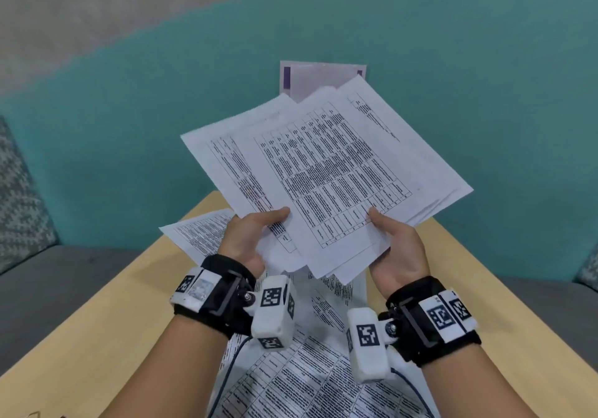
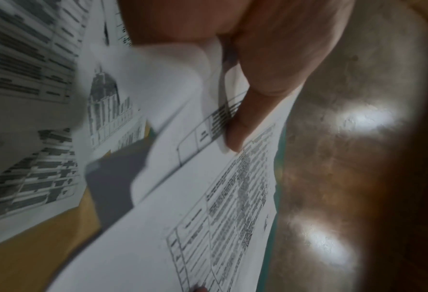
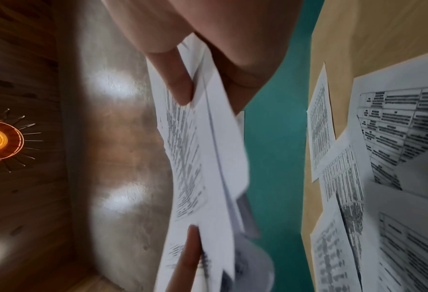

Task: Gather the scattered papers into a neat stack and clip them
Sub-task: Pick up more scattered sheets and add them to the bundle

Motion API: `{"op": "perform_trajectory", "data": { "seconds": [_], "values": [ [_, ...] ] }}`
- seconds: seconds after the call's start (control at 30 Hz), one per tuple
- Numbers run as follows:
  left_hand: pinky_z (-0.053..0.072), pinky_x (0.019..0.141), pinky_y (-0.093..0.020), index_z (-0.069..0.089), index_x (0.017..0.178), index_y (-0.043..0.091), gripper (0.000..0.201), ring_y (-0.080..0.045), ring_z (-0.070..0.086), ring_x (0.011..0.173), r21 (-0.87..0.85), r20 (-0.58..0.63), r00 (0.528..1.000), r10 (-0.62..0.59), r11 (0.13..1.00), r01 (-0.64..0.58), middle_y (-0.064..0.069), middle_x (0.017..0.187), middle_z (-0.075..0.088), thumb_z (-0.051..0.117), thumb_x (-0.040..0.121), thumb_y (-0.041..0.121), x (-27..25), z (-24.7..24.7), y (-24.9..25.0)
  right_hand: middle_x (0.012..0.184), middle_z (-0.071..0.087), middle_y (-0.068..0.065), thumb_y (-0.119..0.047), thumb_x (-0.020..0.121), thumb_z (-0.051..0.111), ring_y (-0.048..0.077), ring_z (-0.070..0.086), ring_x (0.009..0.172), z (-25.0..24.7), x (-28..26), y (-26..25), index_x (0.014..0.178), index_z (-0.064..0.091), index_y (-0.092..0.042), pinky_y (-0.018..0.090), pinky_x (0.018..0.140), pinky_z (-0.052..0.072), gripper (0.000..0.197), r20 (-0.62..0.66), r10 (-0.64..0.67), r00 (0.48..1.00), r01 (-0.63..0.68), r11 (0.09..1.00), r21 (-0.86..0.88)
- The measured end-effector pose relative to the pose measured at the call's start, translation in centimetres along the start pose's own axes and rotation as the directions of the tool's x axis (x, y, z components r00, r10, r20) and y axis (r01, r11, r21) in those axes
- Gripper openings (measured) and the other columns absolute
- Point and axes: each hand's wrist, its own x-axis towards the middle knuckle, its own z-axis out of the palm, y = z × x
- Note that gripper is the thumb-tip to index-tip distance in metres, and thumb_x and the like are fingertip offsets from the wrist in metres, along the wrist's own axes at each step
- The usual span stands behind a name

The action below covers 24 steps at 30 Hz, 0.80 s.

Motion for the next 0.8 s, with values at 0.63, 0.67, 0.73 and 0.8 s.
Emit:
{"op": "perform_trajectory", "data": {
  "seconds": [0.63,0.67,0.73,0.8],
  "values": [
    [0.060,0.087,-0.051,0.073,0.107,0.001,0.034,-0.037,0.076,0.097,0.328,0.073,0.981,0.181,0.925,-0.195,-0.018,0.105,0.079,0.070,0.078,-0.016,0.1,-3.1,2.1,0.115,0.074,0.019,0.002,0.082,0.071,0.042,0.071,0.105,-3.8,-0.9,-5.8,0.117,0.068,-0.008,0.058,0.098,0.052,0.036,0.242,0.085,0.966,0.072,0.816,-0.574],
    [0.058,0.091,-0.052,0.073,0.107,0.002,0.034,-0.037,0.076,0.099,0.343,0.076,0.979,0.190,0.917,-0.204,-0.016,0.104,0.079,0.072,0.077,-0.015,0.1,-3.0,2.0,0.114,0.074,0.020,0.006,0.080,0.072,0.041,0.071,0.105,-3.7,-0.7,-5.5,0.116,0.068,-0.004,0.057,0.098,0.052,0.038,0.237,0.069,0.969,0.087,0.804,-0.589],
    [0.056,0.096,-0.053,0.073,0.108,0.003,0.036,-0.035,0.075,0.102,0.362,0.085,0.972,0.217,0.903,-0.233,-0.014,0.103,0.080,0.075,0.076,-0.012,0.2,-2.9,1.8,0.111,0.075,0.019,0.011,0.076,0.073,0.036,0.073,0.100,-3.6,-0.3,-5.0,0.112,0.069,-0.001,0.050,0.096,0.055,0.038,0.217,-0.022,0.976,0.148,0.795,-0.589],
    [0.054,0.099,-0.054,0.073,0.112,0.004,0.038,-0.033,0.075,0.103,0.362,0.093,0.964,0.251,0.893,-0.268,-0.012,0.106,0.080,0.078,0.076,-0.010,0.4,-2.8,1.7,0.106,0.077,0.016,0.011,0.074,0.075,0.031,0.075,0.097,-3.4,0.1,-5.0,0.111,0.070,0.000,0.042,0.087,0.059,0.040,0.182,-0.126,0.975,0.208,0.800,-0.562]
  ]
}}
